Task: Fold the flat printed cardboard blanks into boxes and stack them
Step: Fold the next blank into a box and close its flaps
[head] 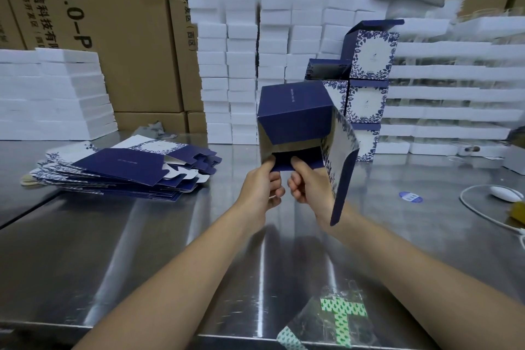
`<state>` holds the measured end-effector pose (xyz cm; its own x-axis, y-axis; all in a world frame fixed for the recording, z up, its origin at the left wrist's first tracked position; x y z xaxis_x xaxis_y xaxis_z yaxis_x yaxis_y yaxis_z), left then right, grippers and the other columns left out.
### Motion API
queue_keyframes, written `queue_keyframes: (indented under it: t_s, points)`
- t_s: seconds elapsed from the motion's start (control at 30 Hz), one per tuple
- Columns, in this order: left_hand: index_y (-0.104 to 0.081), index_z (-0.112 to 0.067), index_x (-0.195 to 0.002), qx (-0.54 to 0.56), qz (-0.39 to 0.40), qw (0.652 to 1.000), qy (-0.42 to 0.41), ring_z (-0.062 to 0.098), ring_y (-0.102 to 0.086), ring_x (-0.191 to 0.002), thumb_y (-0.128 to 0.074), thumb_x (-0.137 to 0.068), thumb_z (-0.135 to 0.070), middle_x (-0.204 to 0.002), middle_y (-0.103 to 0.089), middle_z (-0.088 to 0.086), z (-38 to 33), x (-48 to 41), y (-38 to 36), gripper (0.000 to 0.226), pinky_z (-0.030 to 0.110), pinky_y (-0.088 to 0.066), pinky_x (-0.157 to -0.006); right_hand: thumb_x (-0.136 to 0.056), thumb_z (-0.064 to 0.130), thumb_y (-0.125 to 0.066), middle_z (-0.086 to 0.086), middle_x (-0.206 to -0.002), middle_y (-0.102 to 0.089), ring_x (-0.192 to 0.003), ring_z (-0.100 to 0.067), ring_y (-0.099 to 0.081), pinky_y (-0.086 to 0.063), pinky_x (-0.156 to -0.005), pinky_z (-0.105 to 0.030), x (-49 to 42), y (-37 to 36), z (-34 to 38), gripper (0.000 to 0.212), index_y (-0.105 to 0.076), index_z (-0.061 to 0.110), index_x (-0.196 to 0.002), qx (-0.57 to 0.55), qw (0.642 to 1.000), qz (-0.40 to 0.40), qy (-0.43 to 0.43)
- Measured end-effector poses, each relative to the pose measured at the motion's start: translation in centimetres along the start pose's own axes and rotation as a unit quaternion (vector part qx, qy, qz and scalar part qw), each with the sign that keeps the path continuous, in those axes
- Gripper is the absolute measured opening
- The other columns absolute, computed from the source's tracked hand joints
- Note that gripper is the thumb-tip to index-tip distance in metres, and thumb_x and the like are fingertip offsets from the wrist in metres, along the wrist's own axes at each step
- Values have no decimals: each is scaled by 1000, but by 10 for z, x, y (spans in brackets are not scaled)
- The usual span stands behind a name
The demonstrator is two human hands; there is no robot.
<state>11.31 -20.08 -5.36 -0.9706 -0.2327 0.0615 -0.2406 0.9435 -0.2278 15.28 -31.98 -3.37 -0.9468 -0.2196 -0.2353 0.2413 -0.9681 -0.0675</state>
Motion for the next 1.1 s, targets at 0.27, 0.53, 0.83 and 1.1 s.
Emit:
queue_keyframes:
  t_s: [0.27,0.53,0.83,1.1]
  points:
    - [-33,-23,-65,-1,-8,1000,-4,13,-36,-47,-40,-111,-38,-53,-33,-4,3,-2,-2,49,28,-34,-58,-100,43,-64,0,-51,-47,-42,-10,-42,-37,-43,-18,-1,13,5,55,-46,23,-51,70,997,-43,1]
    - [-41,-23,-70,-42,-23,999,6,11,-36,-48,-41,-110,-43,-53,-35,-8,9,-6,2,45,25,-29,-53,-106,34,-50,6,-60,-27,-50,-8,-24,-27,-43,-16,0,39,7,43,-29,25,-70,18,993,-110,22]
    - [-40,-21,-65,-68,-65,989,-110,13,-41,-51,-50,-108,-46,-49,-37,-11,-17,-11,15,51,25,-36,-53,-106,50,-58,11,-61,-46,-55,-9,-49,-47,-56,-22,17,35,33,46,-44,22,-72,175,966,-75,177]
    - [-47,-13,-69,-78,-176,970,-147,19,-49,-56,-55,-96,-46,-50,-52,-5,-41,-10,53,43,35,-40,-62,-98,31,-69,-12,-121,-73,-115,-32,-69,-56,-94,-46,6,10,29,27,-71,10,-114,469,865,24,177]
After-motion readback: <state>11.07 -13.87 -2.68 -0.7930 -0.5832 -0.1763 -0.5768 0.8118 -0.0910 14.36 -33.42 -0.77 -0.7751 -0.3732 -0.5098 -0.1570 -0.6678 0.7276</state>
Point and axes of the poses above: each hand's wrist, its own x-axis away from the middle knuckle, its own y-axis out of the back of the hand, z = x × y, the point moved 10 cm from there along -x, towards the middle knuckle
